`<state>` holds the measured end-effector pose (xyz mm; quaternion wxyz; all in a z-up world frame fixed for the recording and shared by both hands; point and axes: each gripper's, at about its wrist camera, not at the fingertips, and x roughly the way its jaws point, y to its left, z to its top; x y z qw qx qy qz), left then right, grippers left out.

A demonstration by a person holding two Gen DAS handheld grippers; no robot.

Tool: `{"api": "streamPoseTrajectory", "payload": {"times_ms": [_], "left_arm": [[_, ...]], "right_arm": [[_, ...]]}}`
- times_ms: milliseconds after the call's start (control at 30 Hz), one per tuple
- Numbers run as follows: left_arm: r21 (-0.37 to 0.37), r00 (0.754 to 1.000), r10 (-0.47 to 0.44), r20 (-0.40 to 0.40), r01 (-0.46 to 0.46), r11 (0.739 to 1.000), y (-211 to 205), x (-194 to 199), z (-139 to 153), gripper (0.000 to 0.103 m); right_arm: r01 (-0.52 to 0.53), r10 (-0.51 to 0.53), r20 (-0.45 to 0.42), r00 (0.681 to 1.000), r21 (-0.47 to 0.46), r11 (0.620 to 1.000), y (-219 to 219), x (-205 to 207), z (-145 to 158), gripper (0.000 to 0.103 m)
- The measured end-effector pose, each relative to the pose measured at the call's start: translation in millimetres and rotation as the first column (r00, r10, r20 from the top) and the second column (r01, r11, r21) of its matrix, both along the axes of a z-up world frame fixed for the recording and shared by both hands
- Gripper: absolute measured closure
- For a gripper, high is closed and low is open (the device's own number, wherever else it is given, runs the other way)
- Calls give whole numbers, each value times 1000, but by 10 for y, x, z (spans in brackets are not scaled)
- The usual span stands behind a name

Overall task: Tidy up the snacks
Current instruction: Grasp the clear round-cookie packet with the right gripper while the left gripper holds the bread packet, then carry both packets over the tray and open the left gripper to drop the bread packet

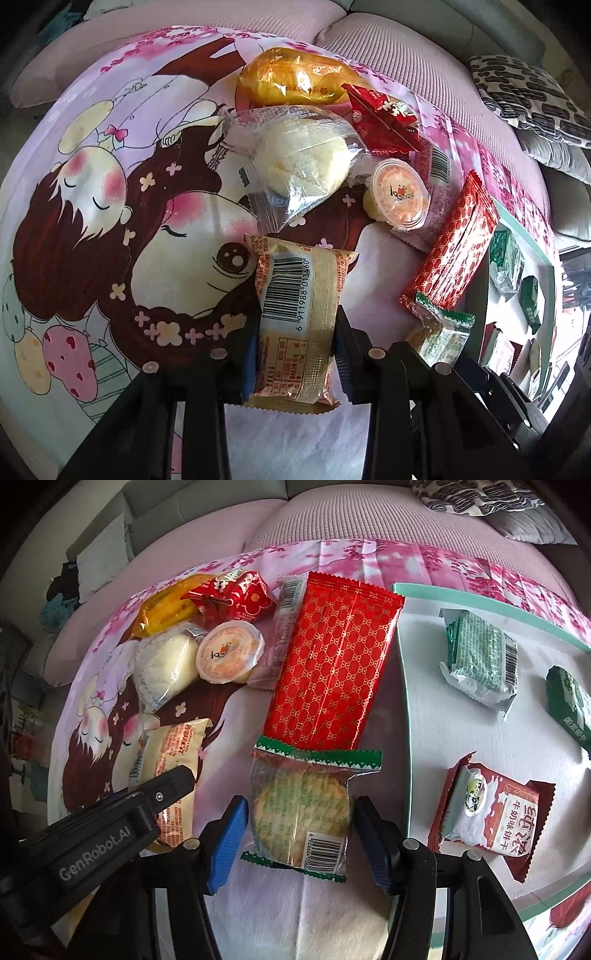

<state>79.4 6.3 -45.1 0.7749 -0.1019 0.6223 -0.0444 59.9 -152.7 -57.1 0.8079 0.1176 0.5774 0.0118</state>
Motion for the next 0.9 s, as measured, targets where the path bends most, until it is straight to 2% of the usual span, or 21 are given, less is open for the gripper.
{"api": "streamPoseTrajectory", "payload": {"times_ms": [167,300,600,733,900], "left_arm": [[5,1000,-2,-9,2,1000,6,30,-39,65],[4,1000,0,-19,0,1000,-18,76,-74,65],[30,1000,-7,-20,8,1000,-105,117,-129,65],[19,1000,-15,-3,15,1000,-133,117,-80,66],[1,999,-32,34,32,999,-141,91,53,66]], "right_arm": [[-9,9,1,1000,-19,1000,40,-16,-1,40],[-16,17,5,1000,-52,998,88,-13,-25,47],[-45,46,7,999,-114,992,210,-15,-50,49],[-24,27,22,999,-118,993,226,-53,-5,50],[0,3,45,999,-71,997,167,-100,99,50]]}}
